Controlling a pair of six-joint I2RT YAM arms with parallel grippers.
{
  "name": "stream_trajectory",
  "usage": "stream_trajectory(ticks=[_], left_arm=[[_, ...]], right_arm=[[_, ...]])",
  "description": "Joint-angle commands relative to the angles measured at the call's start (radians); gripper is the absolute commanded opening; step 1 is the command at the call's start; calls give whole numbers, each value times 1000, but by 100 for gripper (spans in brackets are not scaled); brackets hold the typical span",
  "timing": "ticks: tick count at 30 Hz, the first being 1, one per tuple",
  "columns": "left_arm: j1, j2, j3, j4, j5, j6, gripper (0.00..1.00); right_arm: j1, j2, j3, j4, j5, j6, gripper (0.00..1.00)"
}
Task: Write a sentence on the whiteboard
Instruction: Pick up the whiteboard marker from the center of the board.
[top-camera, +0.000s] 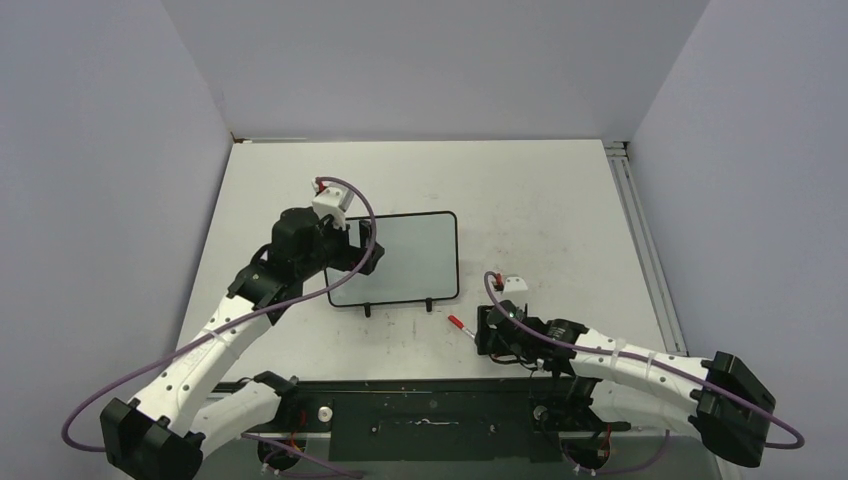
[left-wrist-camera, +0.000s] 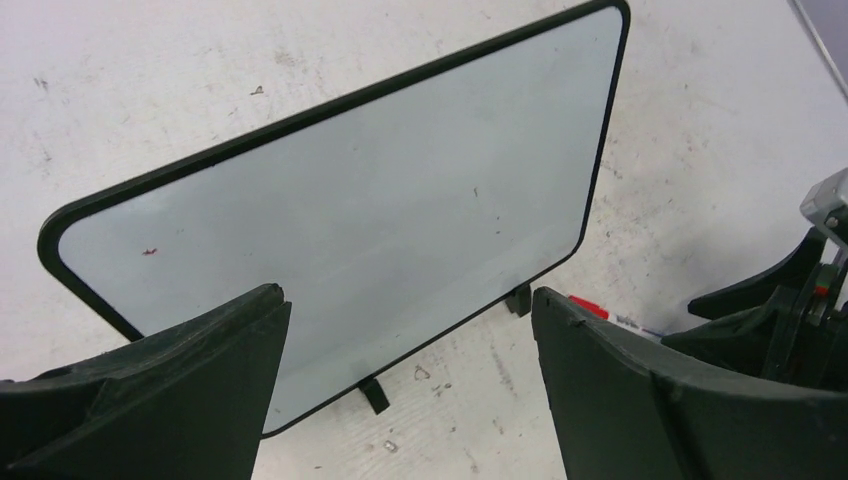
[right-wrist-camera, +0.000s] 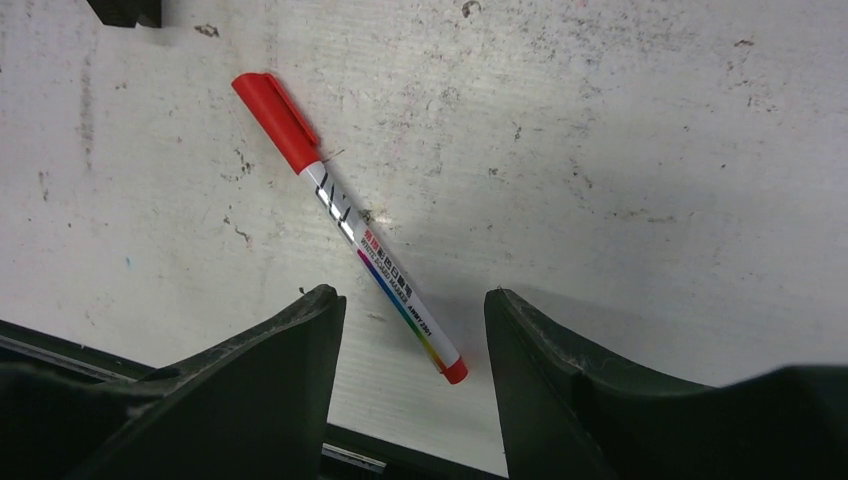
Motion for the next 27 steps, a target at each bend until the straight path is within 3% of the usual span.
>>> stream_trajectory(ticks=[1, 27], left_arm=[[-6, -87, -42, 39, -2, 123, 90], [-40, -95, -54, 37, -24, 142, 91]], right_arm=[[31, 34, 45, -30, -5, 27, 53], [127, 179, 113, -56, -15, 24, 38]])
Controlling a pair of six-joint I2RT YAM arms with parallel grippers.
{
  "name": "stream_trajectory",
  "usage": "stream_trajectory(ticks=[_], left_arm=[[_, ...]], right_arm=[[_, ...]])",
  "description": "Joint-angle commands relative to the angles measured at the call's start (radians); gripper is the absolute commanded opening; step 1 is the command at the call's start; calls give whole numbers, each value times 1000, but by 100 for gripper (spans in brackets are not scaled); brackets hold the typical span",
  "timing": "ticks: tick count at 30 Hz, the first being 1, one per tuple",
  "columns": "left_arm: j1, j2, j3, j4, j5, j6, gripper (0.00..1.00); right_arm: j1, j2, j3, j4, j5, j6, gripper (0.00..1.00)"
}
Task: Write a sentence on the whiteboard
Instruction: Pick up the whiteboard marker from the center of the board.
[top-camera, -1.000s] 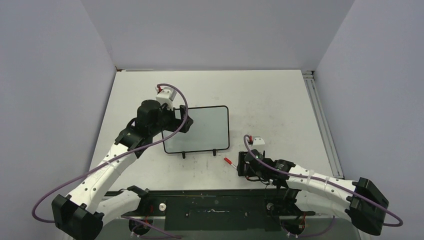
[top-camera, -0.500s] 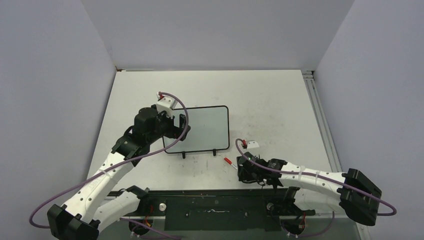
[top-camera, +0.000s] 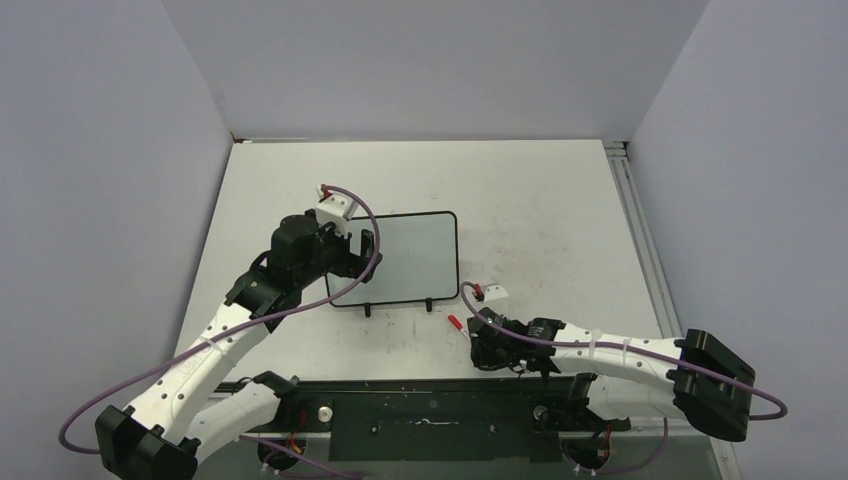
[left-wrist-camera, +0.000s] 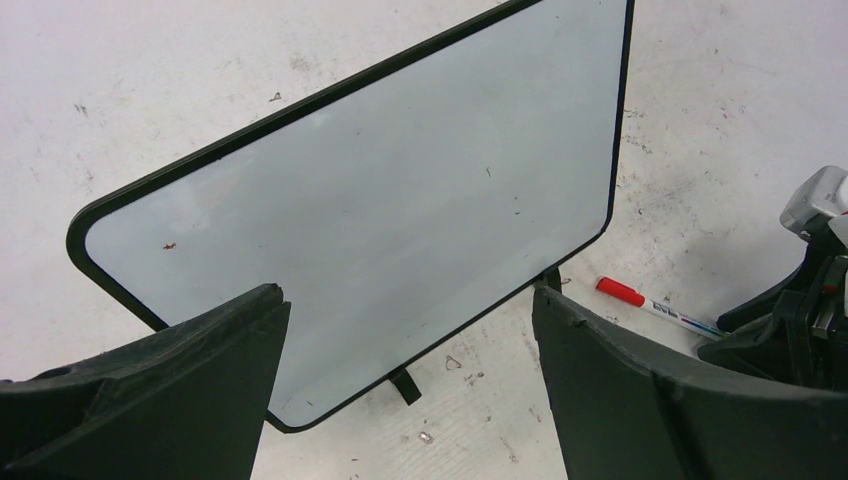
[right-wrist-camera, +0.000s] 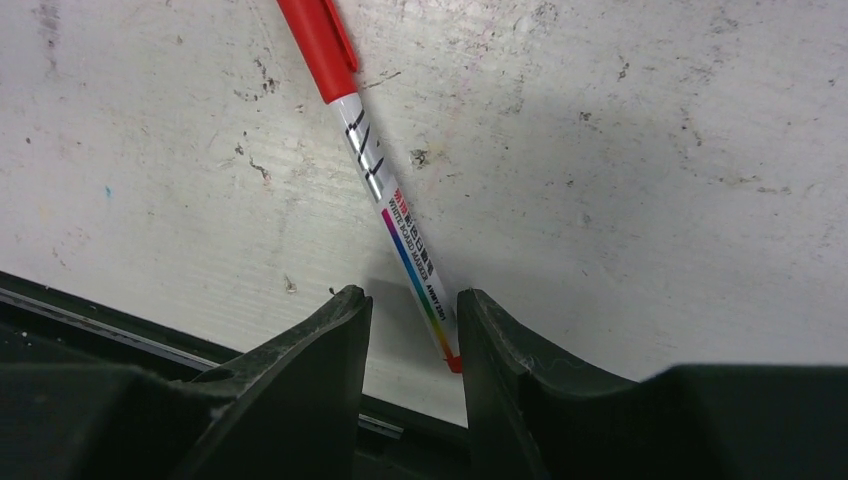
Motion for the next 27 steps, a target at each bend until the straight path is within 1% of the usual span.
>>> stream_trajectory(ticks=[1, 7, 12, 14, 18, 22, 27], left_arm=[[-12, -29, 0, 48, 9, 22, 91], [-37, -50, -11, 63, 7, 39, 91], [-86, -83, -25, 66, -10, 63, 91], [-119, -94, -30, 66, -23, 78, 91], [-157, -108, -38, 67, -31, 91, 91], [-171, -116, -46, 73, -13, 91, 92], [-188, -122, -61, 79, 24, 91, 92]], right_arm=[[27, 39, 54, -9, 31, 7, 37], [64, 83, 70, -11, 53, 15, 35], [80, 120, 83, -10, 59, 19, 31], [83, 126, 78, -4, 59, 25, 28], [82, 107, 61, 20, 60, 44, 19], [81, 78, 61, 18, 63, 42, 6], [70, 44, 92, -23, 52, -8, 5]])
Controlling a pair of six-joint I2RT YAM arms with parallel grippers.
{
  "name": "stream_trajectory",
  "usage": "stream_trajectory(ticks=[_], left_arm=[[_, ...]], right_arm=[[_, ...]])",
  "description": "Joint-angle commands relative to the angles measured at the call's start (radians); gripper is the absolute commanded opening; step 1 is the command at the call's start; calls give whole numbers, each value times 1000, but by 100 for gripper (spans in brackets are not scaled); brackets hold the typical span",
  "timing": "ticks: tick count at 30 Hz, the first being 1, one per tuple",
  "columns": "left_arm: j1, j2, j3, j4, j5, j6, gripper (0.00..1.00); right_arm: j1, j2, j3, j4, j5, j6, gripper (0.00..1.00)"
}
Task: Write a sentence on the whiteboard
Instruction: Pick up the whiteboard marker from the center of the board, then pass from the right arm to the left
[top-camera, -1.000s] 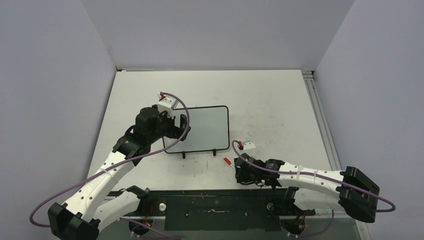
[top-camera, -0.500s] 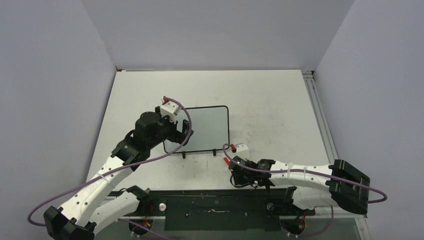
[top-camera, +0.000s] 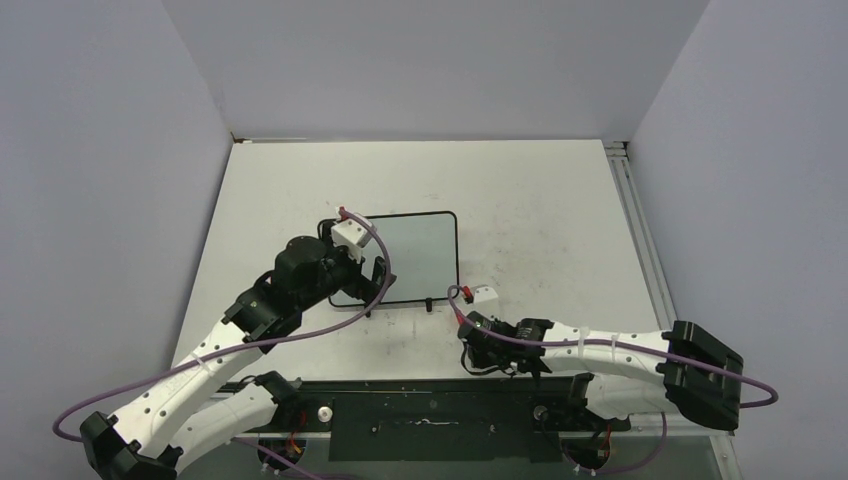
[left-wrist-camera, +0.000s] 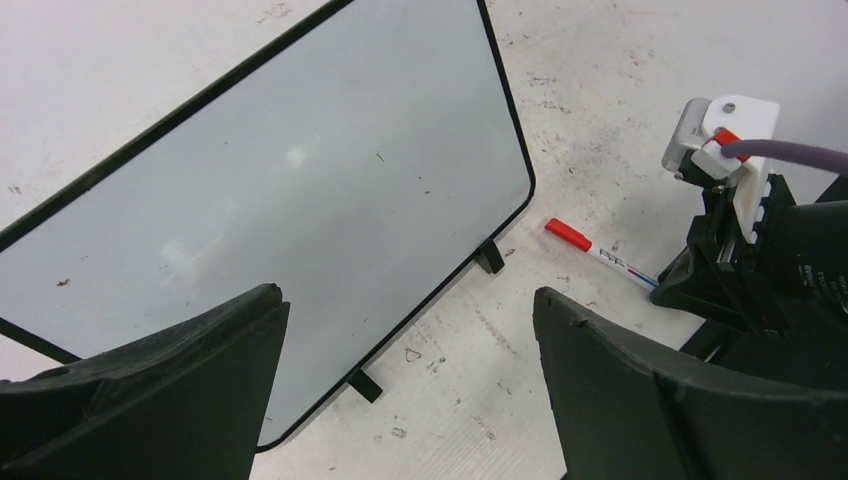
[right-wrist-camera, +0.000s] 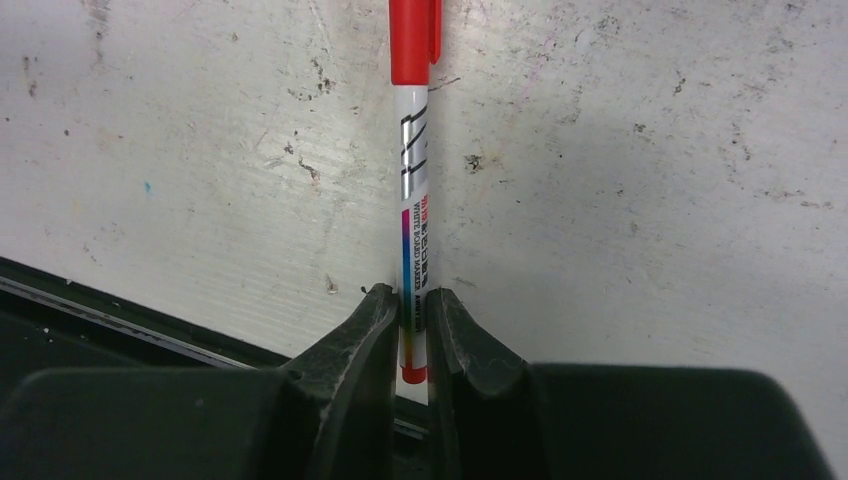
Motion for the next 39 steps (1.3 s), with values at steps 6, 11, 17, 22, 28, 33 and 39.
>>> stream_trajectory(ticks=[6, 11, 17, 22, 28, 33, 39], left_arm=[[-50, -36, -6, -1, -95, 23, 91], [-96, -56, -40, 24, 22, 52, 90], [-239, -27, -48, 0, 93, 130, 88], [-394, -37, -86, -30, 47, 207, 88], [-500, -80, -132, -36, 11, 270, 86], [-618, -88, -157, -44, -103, 319, 85], [-715, -31, -145, -57, -161, 335, 82]], right_arm=[[-100, -112, 70, -24, -187, -165, 5], [-238, -145, 127, -56, -434, -274, 5], [-280, -136, 215, -118, -651, -345, 5], [-279, -150, 281, -202, -758, -348, 5], [-276, -173, 299, -253, -873, -310, 5], [-255, -199, 290, -277, -943, -270, 5], [-176, -217, 277, -252, -978, -215, 5]])
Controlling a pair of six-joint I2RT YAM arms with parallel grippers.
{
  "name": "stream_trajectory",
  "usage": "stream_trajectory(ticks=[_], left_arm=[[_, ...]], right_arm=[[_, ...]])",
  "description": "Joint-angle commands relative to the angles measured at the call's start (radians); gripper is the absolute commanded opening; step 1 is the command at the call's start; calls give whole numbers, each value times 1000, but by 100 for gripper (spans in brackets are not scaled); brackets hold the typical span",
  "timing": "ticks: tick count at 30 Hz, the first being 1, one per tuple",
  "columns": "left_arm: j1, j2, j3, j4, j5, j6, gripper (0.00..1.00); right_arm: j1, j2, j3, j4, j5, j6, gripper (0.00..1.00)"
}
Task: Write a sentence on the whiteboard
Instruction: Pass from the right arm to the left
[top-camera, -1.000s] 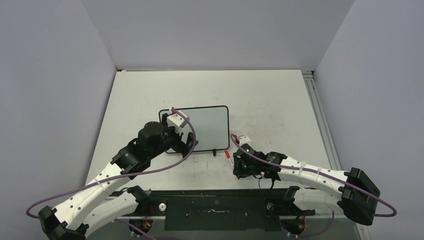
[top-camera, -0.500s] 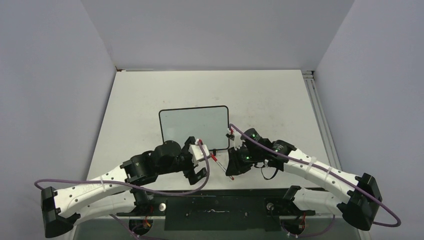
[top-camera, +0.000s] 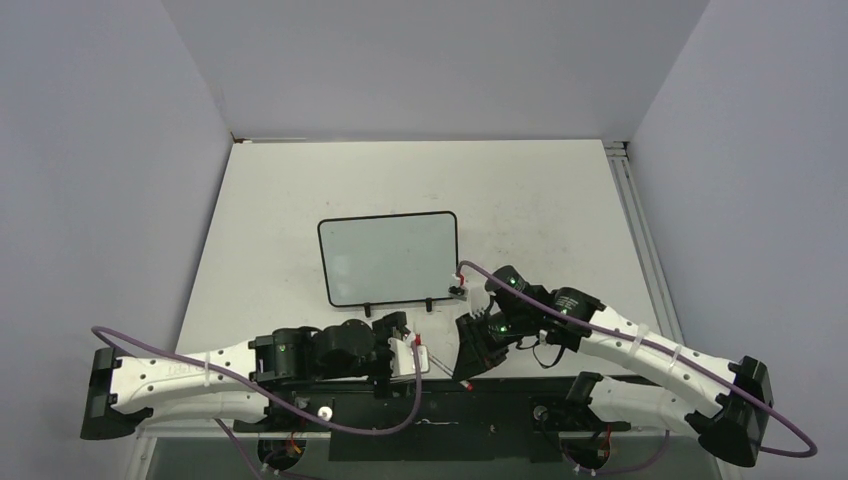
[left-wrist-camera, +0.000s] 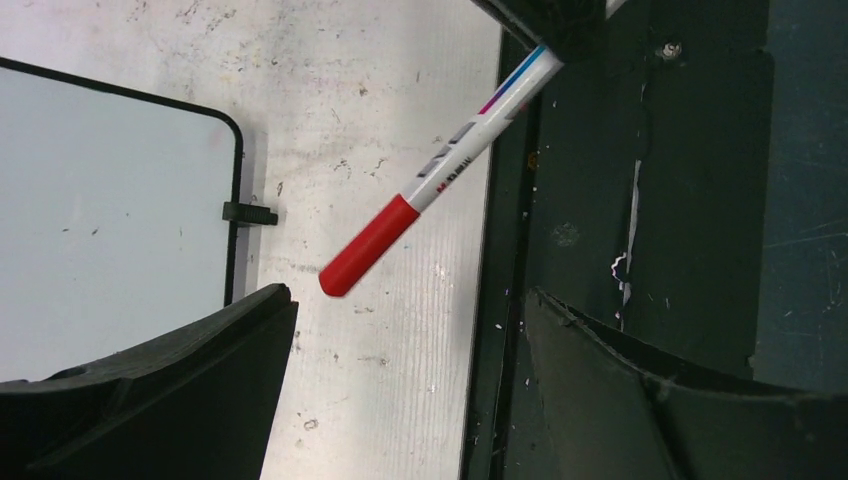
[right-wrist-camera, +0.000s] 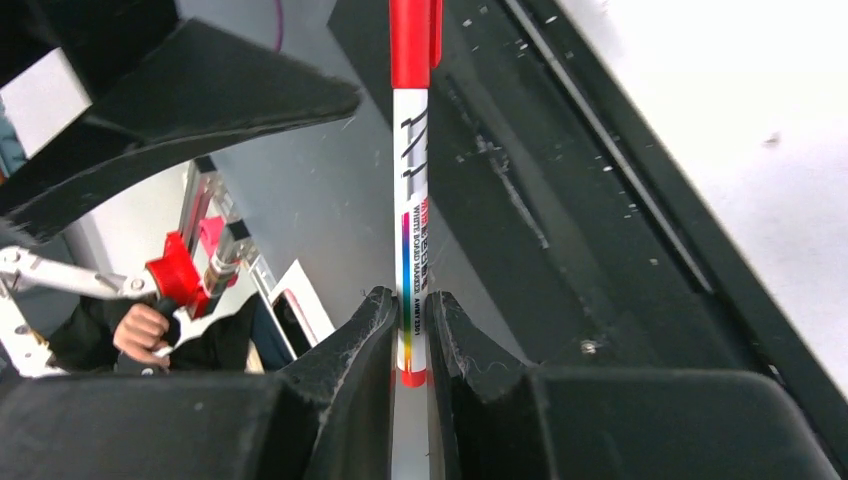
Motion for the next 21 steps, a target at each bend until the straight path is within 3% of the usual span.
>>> stream_trajectory(ticks=[1, 5, 16, 21], left_arm=[[-59, 40, 20, 7, -79, 36, 81], [-91, 56, 20, 26, -101, 40, 75], [-151, 83, 33, 10, -76, 17, 42], [-162, 129, 51, 5, -72, 6, 35]], right_arm=[[58, -11, 14, 18, -59, 47, 5], [92, 19, 14, 28, -64, 48, 5], [97, 55, 38, 46, -96, 38, 5], [97, 61, 45, 40, -100, 33, 5]])
